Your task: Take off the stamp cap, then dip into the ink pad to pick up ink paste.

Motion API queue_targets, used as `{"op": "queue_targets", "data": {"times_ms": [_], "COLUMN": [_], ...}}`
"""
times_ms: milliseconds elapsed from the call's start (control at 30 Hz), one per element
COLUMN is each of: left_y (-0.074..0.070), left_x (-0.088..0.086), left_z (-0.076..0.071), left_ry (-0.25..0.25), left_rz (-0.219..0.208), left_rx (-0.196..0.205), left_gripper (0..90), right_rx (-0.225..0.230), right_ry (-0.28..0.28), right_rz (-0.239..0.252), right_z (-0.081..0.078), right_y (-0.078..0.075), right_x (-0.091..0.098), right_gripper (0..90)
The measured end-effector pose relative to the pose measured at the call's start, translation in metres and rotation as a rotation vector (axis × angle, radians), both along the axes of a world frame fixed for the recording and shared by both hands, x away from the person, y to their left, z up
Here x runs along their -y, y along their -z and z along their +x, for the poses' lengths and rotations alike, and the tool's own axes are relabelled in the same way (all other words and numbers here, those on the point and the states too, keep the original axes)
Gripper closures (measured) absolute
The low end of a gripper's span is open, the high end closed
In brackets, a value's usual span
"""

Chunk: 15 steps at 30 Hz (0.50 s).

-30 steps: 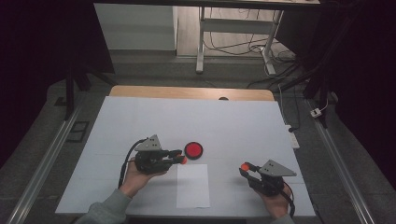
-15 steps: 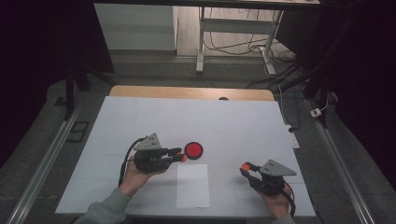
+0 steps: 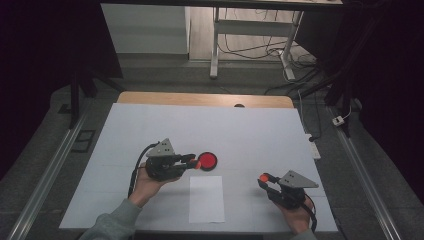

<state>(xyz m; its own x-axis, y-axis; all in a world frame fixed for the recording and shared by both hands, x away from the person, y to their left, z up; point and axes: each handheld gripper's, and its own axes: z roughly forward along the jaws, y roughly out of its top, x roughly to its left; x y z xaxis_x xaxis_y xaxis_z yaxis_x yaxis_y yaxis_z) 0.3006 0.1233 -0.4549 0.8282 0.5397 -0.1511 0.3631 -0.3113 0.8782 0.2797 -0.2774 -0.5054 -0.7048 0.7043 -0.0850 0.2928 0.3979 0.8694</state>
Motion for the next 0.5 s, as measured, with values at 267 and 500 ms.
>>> {"op": "queue_targets", "data": {"times_ms": [267,500], "left_y": [0.002,0.0], "left_x": [0.004,0.013], "left_z": [0.011,0.019], "left_ry": [-0.006,0.002], "left_rz": [0.003,0.001], "left_rx": [-0.012,-0.006], "left_gripper": [72.3,72.3], "right_rx": [-0.003,-0.003], "right_ry": [-0.001,0.001], "right_rz": [0.003,0.003], "right_z": [0.001,0.001], "right_y": [0.0,0.0], "right_x": [0.0,0.0], "right_gripper": [64.6,64.6]}}
